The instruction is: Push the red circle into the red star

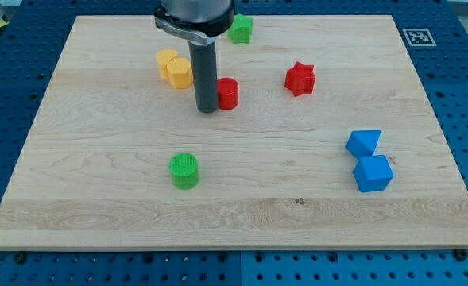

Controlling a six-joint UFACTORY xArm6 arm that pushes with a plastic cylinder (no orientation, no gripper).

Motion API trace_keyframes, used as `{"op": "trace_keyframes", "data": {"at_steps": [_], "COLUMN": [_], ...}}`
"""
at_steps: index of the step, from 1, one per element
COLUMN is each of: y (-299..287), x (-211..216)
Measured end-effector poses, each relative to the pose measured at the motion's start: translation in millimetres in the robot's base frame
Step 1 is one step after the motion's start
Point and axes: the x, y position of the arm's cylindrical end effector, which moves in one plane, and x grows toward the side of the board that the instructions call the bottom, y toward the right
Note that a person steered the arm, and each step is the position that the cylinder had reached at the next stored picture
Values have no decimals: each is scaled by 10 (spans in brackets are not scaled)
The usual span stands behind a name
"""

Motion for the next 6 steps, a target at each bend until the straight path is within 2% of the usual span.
{"op": "trace_keyframes", "data": {"at_steps": [2, 6], "y": [9, 574], "x": [-232, -216]}}
